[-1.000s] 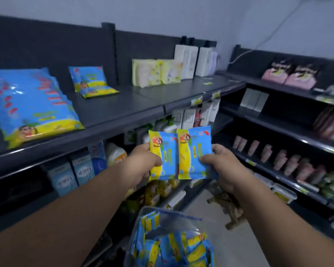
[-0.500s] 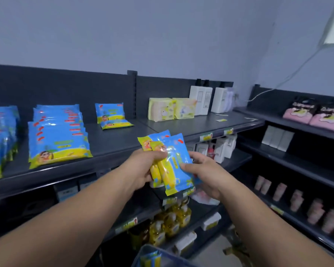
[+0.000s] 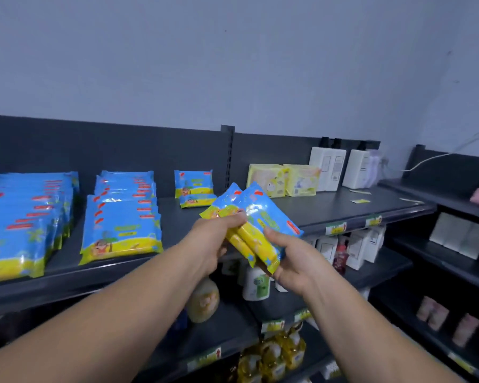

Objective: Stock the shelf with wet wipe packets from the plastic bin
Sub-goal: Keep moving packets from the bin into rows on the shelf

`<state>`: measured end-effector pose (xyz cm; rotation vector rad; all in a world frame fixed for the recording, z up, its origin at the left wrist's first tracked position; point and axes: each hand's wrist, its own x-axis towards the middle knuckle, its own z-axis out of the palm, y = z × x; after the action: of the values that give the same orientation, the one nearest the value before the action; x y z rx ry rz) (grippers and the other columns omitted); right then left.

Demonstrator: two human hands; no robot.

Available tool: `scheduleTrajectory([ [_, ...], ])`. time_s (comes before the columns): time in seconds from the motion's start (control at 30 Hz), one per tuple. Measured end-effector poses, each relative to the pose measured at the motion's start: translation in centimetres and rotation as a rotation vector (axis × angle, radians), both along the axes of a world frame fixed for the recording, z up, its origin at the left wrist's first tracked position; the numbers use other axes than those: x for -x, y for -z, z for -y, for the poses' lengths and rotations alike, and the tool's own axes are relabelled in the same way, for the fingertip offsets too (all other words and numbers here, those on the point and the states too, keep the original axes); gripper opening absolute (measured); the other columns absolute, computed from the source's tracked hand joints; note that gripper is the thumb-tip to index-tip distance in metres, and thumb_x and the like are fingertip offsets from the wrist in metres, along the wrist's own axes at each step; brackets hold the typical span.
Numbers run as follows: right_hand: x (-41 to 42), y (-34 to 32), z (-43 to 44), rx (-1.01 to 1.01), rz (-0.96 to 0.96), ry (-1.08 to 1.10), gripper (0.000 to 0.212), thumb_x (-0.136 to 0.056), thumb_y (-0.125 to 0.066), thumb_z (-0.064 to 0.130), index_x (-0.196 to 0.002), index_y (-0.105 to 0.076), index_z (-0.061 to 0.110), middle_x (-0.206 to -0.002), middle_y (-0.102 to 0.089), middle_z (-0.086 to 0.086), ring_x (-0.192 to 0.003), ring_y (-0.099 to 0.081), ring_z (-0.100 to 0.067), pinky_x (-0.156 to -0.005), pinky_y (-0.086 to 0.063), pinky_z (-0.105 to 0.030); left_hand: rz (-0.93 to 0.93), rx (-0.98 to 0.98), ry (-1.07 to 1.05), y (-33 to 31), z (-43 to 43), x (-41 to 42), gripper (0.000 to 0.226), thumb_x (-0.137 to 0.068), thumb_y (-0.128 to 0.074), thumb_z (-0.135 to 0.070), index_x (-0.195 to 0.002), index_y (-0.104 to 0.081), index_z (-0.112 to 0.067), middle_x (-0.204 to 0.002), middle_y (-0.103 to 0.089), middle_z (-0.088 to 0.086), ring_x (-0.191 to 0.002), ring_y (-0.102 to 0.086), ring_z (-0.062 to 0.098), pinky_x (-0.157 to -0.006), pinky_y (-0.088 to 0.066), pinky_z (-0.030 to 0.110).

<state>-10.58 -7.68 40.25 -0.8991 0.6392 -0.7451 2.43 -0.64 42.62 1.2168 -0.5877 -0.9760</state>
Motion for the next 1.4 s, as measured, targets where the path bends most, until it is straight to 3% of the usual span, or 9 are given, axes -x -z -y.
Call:
scheduleTrajectory([
  [0.07,-1.4,-0.6,1.2,0.052,-0.035,0.018,0.03,-0.089,-0.061,0.009,-0.118,-0.064,0.004,-0.112,-0.07,-0.015,-0.087,-0.068,-0.029,-0.081,-0.053,-0.045,0.133,-0.019,-0.068,-0.8,0.5,-2.7,0.023,-0.083,-0.071,-0.023,-0.104,-0.066,-0.015,-0.093,-0.07,-0.001,-0.078,-0.062,0.012,-0.051,-0.045,0.02],
  [0.2,-4.5,-1.6,3.9,0.166,-0.104,0.041,0.028,-0.083,-0.066,0.001,-0.111,-0.066,0.003,-0.101,-0.073,-0.014,-0.073,-0.07,-0.027,-0.067,-0.056,-0.04,0.497,-0.131,-0.179,-1.9,2.0,-8.6,0.061,-0.084,-0.069,-0.021,-0.138,-0.041,-0.016,-0.119,-0.054,0.004,-0.103,-0.055,0.021,-0.079,-0.044,0.03],
  [0.3,-7.1,-2.5,6.1,0.204,-0.16,0.03,0.023,-0.083,-0.067,0.0,-0.105,-0.067,0.003,-0.095,-0.074,-0.014,-0.069,-0.071,-0.025,-0.059,-0.059,-0.037,0.591,-0.217,-0.13,-3.0,3.8,-12.1,0.045,-0.086,-0.065,-0.014,-0.128,-0.048,-0.016,-0.115,-0.056,0.004,-0.099,-0.055,0.022,-0.073,-0.045,0.028],
  [0.43,-10.9,-3.3,9.1,0.234,-0.253,-0.014,0.02,-0.081,-0.069,-0.001,-0.1,-0.068,0.004,-0.087,-0.074,-0.011,-0.063,-0.07,-0.023,-0.049,-0.054,-0.029,0.482,-0.305,-0.123,-4.2,6.5,-15.7,0.028,-0.088,-0.06,-0.015,-0.114,-0.057,-0.005,-0.092,-0.057,0.012,-0.076,-0.053,0.025,-0.061,-0.04,0.025],
  [0.53,-13.5,-3.4,11.7,0.237,-0.295,-0.039,0.025,-0.078,-0.071,-0.002,-0.103,-0.067,0.003,-0.094,-0.074,-0.013,-0.069,-0.071,-0.025,-0.057,-0.059,-0.036,0.382,-0.346,-0.144,-4.5,8.7,-17.9,0.04,-0.09,-0.058,-0.017,-0.128,-0.053,-0.004,-0.129,-0.055,0.018,-0.118,-0.055,0.032,-0.089,-0.047,0.034],
  [0.7,-16.9,-2.7,15.5,0.229,-0.365,-0.08,0.025,-0.077,-0.072,-0.006,-0.1,-0.066,0.003,-0.083,-0.075,-0.011,-0.064,-0.071,-0.024,-0.058,-0.06,-0.035,0.307,-0.372,-0.082,-4.0,11.8,-20.2,0.053,-0.093,-0.056,-0.014,-0.142,-0.037,-0.007,-0.15,-0.032,0.017,-0.135,-0.035,0.032,-0.103,-0.034,0.042],
  [0.87,-19.4,-1.5,18.2,0.309,-0.458,-0.108,0.038,-0.071,-0.073,-0.013,-0.104,-0.063,0.004,-0.089,-0.075,-0.012,-0.078,-0.072,-0.028,-0.076,-0.059,-0.042,0.238,-0.446,-0.015,-3.2,13.5,-20.4,0.029,-0.089,-0.059,-0.009,-0.115,-0.045,-0.008,-0.102,-0.056,0.013,-0.086,-0.056,0.02,-0.077,-0.047,0.031],
  [1.2,-22.1,-1.5,19.8,0.457,-0.585,-0.248,0.045,-0.073,-0.078,0.0,-0.109,-0.055,0.015,-0.104,-0.071,-0.006,-0.091,-0.069,-0.023,-0.071,-0.056,-0.031,0.365,-0.559,-0.066,-1.5,16.5,-22.5,0.06,-0.091,-0.056,-0.003,-0.145,-0.03,0.0,-0.151,-0.028,0.02,-0.136,-0.031,0.037,-0.107,-0.031,0.044],
  [1.4,-22.2,-0.8,20.5,0.456,-0.537,-0.253,0.044,-0.073,-0.073,-0.008,-0.108,-0.057,0.014,-0.103,-0.073,-0.008,-0.096,-0.07,-0.028,-0.084,-0.056,-0.039,0.327,-0.576,-0.078,-1.1,17.2,-23.1,0.064,-0.085,-0.06,0.006,-0.143,-0.033,0.003,-0.15,-0.03,0.021,-0.135,-0.031,0.039,-0.109,-0.03,0.044],
])
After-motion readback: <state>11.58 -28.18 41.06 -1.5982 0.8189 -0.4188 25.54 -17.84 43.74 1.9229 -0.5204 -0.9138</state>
